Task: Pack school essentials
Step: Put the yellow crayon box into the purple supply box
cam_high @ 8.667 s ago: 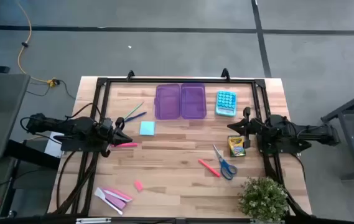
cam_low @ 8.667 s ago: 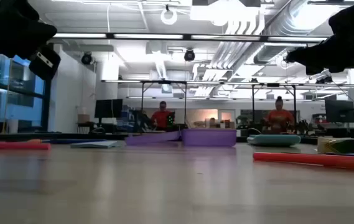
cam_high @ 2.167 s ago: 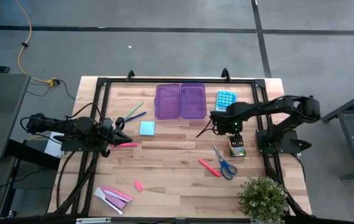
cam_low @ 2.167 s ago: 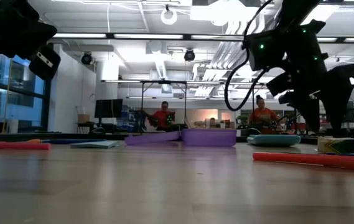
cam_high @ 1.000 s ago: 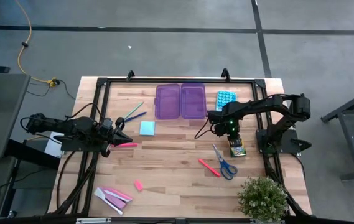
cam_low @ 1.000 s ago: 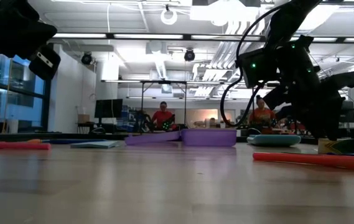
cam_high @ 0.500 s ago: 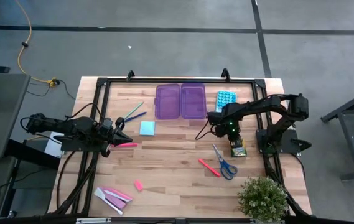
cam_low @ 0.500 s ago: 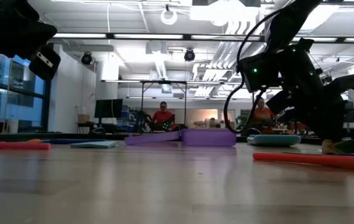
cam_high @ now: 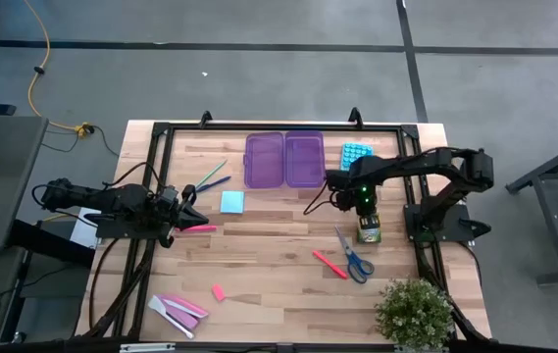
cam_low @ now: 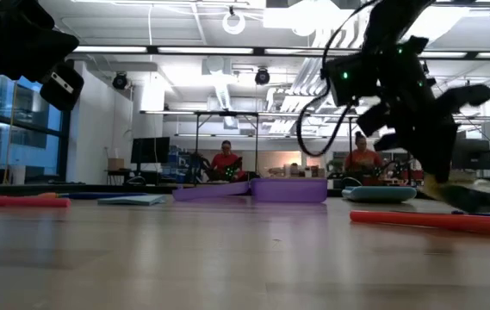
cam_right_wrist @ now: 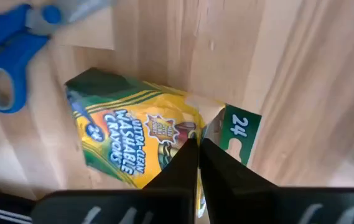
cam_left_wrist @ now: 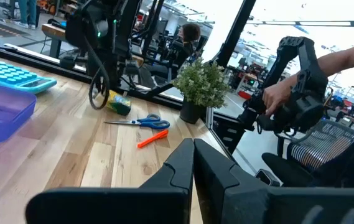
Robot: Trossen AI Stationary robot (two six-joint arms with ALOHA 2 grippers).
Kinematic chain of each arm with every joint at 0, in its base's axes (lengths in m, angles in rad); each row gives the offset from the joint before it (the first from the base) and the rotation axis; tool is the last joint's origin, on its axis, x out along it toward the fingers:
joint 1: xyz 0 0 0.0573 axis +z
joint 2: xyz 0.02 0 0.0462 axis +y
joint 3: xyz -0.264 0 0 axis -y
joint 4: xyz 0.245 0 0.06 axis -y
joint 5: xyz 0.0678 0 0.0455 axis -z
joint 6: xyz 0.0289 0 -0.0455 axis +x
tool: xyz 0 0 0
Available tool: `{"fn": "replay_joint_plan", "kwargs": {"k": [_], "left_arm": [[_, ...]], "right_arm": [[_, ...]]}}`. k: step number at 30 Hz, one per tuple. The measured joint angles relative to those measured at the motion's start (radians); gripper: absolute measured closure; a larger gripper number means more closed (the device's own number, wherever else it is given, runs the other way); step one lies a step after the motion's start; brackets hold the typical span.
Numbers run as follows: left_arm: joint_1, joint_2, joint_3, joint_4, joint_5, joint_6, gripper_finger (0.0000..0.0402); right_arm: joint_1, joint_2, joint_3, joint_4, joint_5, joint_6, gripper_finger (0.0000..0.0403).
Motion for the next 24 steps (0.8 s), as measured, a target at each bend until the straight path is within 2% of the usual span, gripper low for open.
{"fn": "replay_joint_plan", "kwargs": {"k": [9,14,18,24], "left_arm": [[0.000,0.000,0.000,0.000,0.000,0.000,0.0401],[0.000,0.000,0.000,0.000,0.000,0.000,0.0401],[0.000,0.000,0.000,0.000,0.000,0.000,0.0401],[0.000,0.000,0.000,0.000,0.000,0.000,0.0401]], "right_arm": [[0.003,-0.196,0.035,-0.028,0.000,0.126,0.0402],[0.015,-0.310,0.076,-0.003,0.044,0.199,0.0402],[0.015,-0.390,0.116,0.106,0.045,0.292,0.0403],[0.018,-0.485,0.098,0.366,0.067,0.437,0.0403]]}}
